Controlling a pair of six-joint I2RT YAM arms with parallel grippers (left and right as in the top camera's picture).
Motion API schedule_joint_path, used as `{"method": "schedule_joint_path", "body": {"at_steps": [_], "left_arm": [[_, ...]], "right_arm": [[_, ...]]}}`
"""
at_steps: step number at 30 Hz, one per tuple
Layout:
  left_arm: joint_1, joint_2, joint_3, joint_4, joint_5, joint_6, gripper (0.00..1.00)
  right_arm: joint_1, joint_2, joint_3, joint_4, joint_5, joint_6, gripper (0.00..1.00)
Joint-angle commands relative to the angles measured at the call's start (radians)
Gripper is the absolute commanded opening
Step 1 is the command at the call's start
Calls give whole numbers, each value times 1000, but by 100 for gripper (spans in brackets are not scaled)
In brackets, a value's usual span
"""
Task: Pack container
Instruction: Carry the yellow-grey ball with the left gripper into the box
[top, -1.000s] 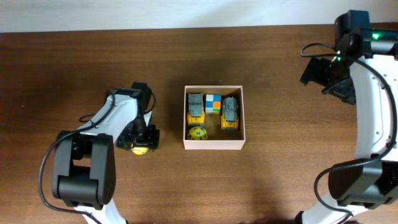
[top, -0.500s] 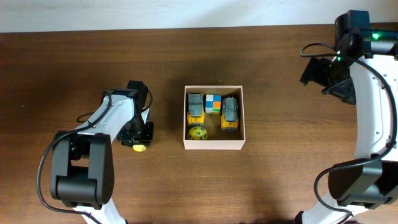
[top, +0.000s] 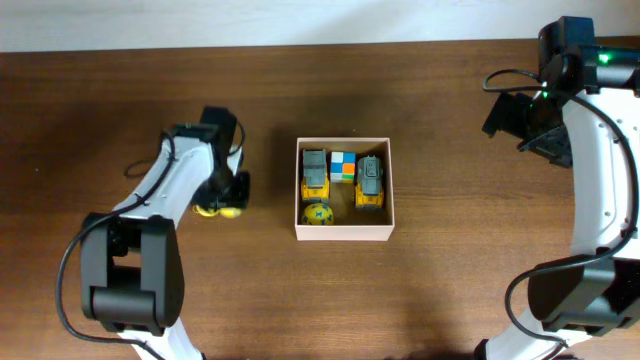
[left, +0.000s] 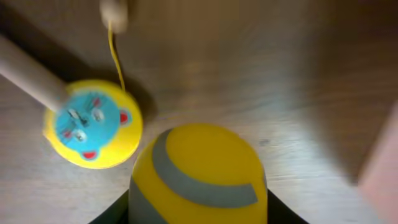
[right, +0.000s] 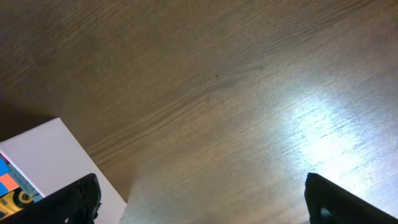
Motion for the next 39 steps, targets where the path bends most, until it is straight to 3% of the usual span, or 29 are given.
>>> {"method": "schedule_joint_path", "body": {"at_steps": [1,6,11,14,22,29,39], "left_arm": [[-29,2,146,-47,71,53,40],[-105,2,354,-171,140,163,41],[-203,2,447,-236,202,245,42],[-264,2,448,-245,210,289,47],[-397,3,447,-250,209,307,44],[-470,3,444,-261,209,307,43],[-521,29,432,-184,210,307,50]], "right_arm": [[-3,-12,12,2,9,2,99],[-3,-12,12,2,9,2,99],[-3,-12,12,2,9,2,99],[-3,-12,12,2,9,2,99],[-3,-12,12,2,9,2,99],[-3,-12,12,2,9,2,99],[-3,-12,12,2,9,2,99]]}}
